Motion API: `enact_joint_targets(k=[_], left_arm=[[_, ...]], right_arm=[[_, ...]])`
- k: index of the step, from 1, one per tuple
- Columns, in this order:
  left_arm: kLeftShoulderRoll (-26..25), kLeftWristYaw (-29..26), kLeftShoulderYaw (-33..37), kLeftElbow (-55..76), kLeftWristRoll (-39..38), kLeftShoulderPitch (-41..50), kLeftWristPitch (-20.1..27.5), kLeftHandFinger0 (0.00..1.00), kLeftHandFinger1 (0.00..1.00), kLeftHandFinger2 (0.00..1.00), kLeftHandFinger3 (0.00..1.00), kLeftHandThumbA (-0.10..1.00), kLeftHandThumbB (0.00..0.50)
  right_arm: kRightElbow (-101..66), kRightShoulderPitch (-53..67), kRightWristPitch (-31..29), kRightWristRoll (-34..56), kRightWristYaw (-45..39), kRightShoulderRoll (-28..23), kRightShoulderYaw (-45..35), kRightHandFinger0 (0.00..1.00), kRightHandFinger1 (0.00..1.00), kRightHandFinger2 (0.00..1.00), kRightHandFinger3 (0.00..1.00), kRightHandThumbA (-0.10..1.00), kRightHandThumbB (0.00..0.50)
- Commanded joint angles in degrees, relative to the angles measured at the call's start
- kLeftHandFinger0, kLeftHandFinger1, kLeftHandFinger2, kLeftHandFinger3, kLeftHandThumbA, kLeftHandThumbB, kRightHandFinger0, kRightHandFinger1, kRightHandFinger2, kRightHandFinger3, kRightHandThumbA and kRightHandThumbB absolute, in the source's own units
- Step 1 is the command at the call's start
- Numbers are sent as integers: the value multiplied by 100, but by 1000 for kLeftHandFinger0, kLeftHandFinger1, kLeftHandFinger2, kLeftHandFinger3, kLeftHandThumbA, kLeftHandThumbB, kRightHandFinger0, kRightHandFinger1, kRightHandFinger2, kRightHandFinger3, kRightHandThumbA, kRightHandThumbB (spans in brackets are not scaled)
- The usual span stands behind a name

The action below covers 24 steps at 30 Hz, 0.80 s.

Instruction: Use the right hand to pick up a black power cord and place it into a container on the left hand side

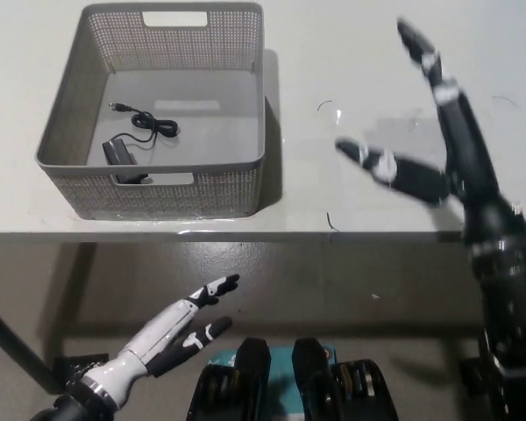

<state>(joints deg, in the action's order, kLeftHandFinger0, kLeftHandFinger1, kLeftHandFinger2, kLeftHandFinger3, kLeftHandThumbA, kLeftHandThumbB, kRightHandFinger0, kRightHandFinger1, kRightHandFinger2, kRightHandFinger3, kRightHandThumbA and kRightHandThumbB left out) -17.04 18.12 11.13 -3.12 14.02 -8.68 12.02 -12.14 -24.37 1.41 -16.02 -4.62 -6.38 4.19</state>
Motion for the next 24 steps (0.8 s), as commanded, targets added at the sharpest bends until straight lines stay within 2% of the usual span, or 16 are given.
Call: enact_joint_targets(k=[1,2,8,11,15,17,18,20,21,22,24], left_arm=[[-72,-104,-133,-41,-232,-184,364,1000,1000,1000,1000,1000,401],[-75,-111,-146,-52,-222,-205,378,1000,1000,1000,1000,1000,399],[-44,-138,-213,-52,-199,-247,366,1000,1000,1000,1000,1000,407],[-19,-158,-245,-42,-195,-248,366,1000,1000,1000,1000,1000,403],[19,-188,-291,-64,-206,-233,359,1000,1000,1000,1000,1000,414],[52,-186,-290,-72,-217,-229,361,1000,1000,1000,1000,1000,414],[65,-186,-292,-82,-221,-241,365,1000,1000,1000,1000,1000,408],[90,-220,-317,-103,-218,-265,379,1000,1000,1000,1000,1000,406],[91,-219,-325,-97,-222,-263,370,1000,1000,1000,1000,1000,407],[94,-224,-351,-85,-258,-243,387,1000,1000,1000,1000,1000,398],[111,-239,-362,-121,-253,-257,435,1000,1000,1000,1000,1000,396]], right_arm=[[-115,339,-367,415,-160,-21,102,1000,1000,1000,1000,1000,389],[17,536,-521,493,-130,37,130,1000,1000,1000,1000,1000,376],[443,1175,-695,802,-132,229,198,1000,1000,1000,1000,1000,405],[544,1405,-665,836,-148,271,216,1000,1000,1000,1000,982,368],[982,1552,-1013,1042,-205,285,227,1000,1000,1000,1000,960,339],[1243,1638,-1117,1386,-306,356,175,1000,1000,1000,1000,930,353],[1387,1635,-1192,1435,-313,365,161,1000,1000,1000,1000,934,345],[1837,1560,-1392,1468,-360,340,154,1000,1000,1000,1000,966,360],[1911,1540,-1422,1478,-367,335,155,1000,1000,1000,1000,969,363],[2030,1496,-1391,1585,-432,323,130,1000,1000,1000,1000,947,386],[2089,1468,-1389,1791,-506,308,51,1000,1000,1000,1000,927,391]])
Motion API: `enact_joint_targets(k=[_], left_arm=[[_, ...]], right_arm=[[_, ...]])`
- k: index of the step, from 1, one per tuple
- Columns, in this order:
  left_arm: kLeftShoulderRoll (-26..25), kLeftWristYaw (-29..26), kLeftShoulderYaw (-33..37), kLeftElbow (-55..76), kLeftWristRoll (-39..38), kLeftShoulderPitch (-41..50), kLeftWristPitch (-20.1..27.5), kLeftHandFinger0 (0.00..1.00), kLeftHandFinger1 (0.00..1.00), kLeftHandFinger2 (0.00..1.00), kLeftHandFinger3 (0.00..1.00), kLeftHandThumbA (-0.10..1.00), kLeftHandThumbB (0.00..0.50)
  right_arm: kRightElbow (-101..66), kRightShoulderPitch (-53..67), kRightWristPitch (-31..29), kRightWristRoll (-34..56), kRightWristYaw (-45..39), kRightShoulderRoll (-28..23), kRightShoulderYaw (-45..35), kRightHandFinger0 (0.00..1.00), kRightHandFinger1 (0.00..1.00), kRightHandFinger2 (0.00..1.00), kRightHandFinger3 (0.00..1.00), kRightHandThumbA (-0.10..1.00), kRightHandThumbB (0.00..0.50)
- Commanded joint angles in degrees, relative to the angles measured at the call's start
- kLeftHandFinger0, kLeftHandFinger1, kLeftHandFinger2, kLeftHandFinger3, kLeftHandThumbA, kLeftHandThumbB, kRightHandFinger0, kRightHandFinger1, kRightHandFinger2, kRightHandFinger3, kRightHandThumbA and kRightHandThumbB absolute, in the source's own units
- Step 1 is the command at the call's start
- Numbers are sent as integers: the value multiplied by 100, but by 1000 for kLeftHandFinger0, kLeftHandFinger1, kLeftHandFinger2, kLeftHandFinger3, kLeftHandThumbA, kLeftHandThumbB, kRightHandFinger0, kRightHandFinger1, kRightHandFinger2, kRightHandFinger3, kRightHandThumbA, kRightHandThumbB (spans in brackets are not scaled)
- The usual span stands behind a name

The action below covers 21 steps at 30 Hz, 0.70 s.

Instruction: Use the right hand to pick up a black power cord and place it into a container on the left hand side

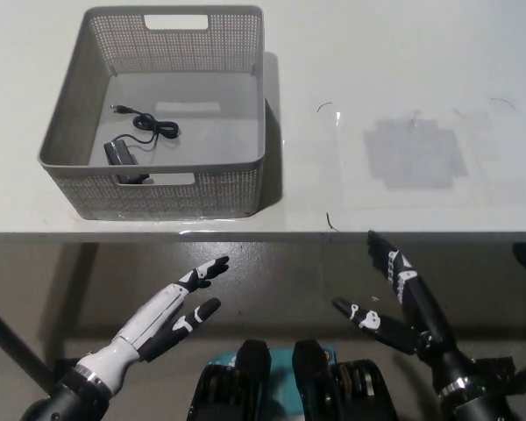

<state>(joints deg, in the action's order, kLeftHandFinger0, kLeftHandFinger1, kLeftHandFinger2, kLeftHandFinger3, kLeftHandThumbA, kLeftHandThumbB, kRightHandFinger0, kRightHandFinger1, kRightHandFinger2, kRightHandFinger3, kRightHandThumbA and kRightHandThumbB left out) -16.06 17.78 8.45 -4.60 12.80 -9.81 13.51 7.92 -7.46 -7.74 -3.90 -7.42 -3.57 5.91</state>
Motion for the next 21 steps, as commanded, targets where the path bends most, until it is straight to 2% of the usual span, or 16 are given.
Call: enact_joint_targets(k=[1,7,13,21], left_arm=[[30,-206,-102,18,-155,-152,278,1000,1000,1000,1000,1000,394],[19,-172,-120,58,-212,-81,144,1000,1000,1000,1000,1000,408],[21,-230,-146,0,-231,8,242,1000,1000,1000,1000,1000,398],[43,-243,-148,18,-232,83,224,1000,1000,1000,1000,998,393]], right_arm=[[190,-252,-550,767,-318,12,-182,1000,1000,1000,1000,905,366],[215,-183,-588,461,-205,-82,-148,1000,1000,1000,1000,986,361],[216,-73,-577,570,-336,-122,-118,1000,1000,1000,1000,944,321],[166,-9,-493,521,-341,-177,-108,1000,1000,1000,1000,967,345]])
